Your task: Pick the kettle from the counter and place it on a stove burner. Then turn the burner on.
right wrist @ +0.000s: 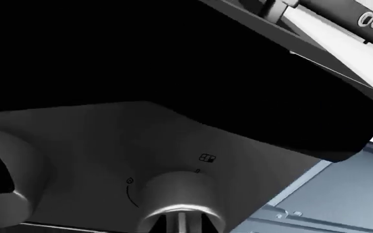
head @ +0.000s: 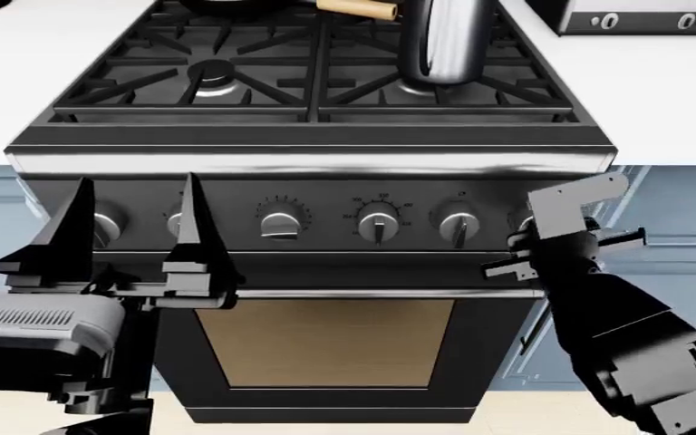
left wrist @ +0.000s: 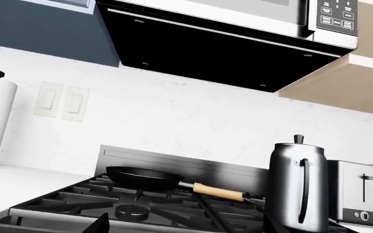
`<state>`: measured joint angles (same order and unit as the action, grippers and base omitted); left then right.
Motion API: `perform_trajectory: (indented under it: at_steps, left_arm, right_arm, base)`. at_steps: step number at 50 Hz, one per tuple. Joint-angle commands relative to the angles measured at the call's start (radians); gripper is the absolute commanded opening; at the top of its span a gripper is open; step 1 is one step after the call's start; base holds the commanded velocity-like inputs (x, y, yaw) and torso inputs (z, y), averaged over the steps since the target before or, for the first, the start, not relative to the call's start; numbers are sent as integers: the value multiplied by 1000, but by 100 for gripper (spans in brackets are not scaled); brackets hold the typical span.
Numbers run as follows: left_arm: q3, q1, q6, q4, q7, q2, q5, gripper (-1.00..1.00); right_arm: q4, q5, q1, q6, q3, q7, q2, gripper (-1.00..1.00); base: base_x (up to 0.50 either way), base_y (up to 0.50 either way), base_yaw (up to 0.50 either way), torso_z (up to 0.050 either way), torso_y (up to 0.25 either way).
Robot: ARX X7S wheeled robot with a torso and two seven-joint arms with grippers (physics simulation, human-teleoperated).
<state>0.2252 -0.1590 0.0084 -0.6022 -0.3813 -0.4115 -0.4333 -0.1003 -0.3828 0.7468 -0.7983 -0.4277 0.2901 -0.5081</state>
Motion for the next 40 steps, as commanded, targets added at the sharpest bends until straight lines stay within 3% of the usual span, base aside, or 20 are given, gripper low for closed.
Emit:
perform_trajectory:
  at_steps: [1, 40]
  left_arm:
    - [-3, 0, 1, -2, -3, -4, -10, 100]
    - [-6, 1, 13, -5, -5, -14, -26, 100]
  right_arm:
    - [-84, -72, 50, -14, -86, -94, 48, -100]
    - [-192, 37, 139, -57, -286, -132, 120, -100]
  base:
    - [20, 0, 13, 0, -10]
    - [27, 0, 17, -3, -12]
